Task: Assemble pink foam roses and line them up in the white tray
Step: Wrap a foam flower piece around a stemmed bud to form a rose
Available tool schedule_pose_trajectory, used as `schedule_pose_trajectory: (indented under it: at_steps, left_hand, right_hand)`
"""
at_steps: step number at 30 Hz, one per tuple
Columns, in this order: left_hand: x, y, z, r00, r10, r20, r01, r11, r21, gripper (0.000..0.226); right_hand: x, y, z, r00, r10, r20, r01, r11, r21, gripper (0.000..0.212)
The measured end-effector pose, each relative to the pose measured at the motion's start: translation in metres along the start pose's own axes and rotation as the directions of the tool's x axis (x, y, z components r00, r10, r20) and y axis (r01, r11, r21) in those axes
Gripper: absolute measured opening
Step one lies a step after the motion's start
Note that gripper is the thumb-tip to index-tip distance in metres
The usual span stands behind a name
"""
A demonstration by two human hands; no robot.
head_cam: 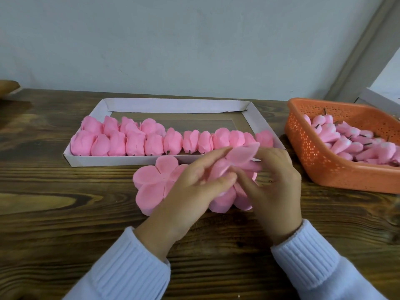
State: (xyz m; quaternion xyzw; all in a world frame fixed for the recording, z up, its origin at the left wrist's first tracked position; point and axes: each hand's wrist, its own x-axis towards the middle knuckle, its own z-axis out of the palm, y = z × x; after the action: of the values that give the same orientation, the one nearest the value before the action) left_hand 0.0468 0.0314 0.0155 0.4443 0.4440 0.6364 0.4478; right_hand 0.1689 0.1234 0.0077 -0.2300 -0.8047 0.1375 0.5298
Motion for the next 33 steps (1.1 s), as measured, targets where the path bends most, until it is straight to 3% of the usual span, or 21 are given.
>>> schedule_pose_trajectory:
  at_steps: [3, 9, 12, 14, 17, 19, 21, 24, 27, 29, 33]
  left_hand:
    - [-0.004, -0.002, 0.003, 0.998, 0.047, 0.047, -0.057, 0.969, 0.239, 0.067]
    - [-0.007, -0.001, 0.008, 0.978, 0.158, 0.139, -0.197, 0.919, 0.343, 0.068]
    - [-0.003, 0.002, 0.010, 0.940, 0.340, -0.033, -0.322, 0.914, 0.248, 0.060]
    - [-0.002, 0.002, 0.008, 0.878, 0.453, -0.157, -0.409, 0.879, 0.247, 0.044]
    - [-0.001, 0.004, 0.002, 0.860, 0.451, -0.240, -0.414, 0.890, 0.190, 0.031]
    - [-0.001, 0.005, 0.003, 0.875, 0.419, -0.242, -0.392, 0.907, 0.153, 0.028]
    - [-0.001, 0.005, 0.005, 0.881, 0.416, -0.226, -0.388, 0.908, 0.156, 0.025]
    - [-0.001, 0.007, 0.007, 0.888, 0.423, -0.181, -0.402, 0.905, 0.143, 0.023]
    - [-0.002, 0.010, 0.009, 0.878, 0.462, -0.124, -0.437, 0.880, 0.186, 0.017]
    - [-0.003, 0.008, 0.012, 0.880, 0.463, -0.103, -0.437, 0.876, 0.204, 0.017]
    - [-0.004, 0.003, 0.014, 0.870, 0.480, -0.115, -0.438, 0.857, 0.271, 0.020]
  right_hand:
    - [-0.003, 0.002, 0.000, 0.996, 0.077, -0.034, -0.075, 0.996, 0.048, 0.016]
    - [-0.005, 0.005, 0.000, 0.989, 0.130, -0.064, -0.120, 0.984, 0.133, 0.017]
    - [-0.005, 0.004, -0.001, 0.992, 0.115, -0.048, -0.105, 0.977, 0.186, 0.012]
    - [-0.005, 0.000, -0.001, 0.994, 0.105, -0.003, -0.101, 0.962, 0.253, 0.021]
    - [-0.006, -0.005, 0.002, 0.989, 0.119, 0.088, -0.144, 0.917, 0.372, 0.038]
    - [-0.007, -0.009, 0.005, 0.964, 0.180, 0.196, -0.258, 0.807, 0.531, 0.042]
    - [-0.006, -0.012, 0.007, 0.909, 0.266, 0.320, -0.416, 0.622, 0.664, 0.044]
    - [-0.005, -0.011, 0.007, 0.807, 0.339, 0.483, -0.586, 0.366, 0.723, 0.045]
    - [-0.003, -0.012, 0.005, 0.728, 0.283, 0.625, -0.676, 0.137, 0.724, 0.049]
    - [-0.003, -0.016, 0.004, 0.701, 0.238, 0.672, -0.703, 0.073, 0.708, 0.049]
    - [-0.003, -0.017, 0.004, 0.699, 0.196, 0.688, -0.714, 0.143, 0.685, 0.055]
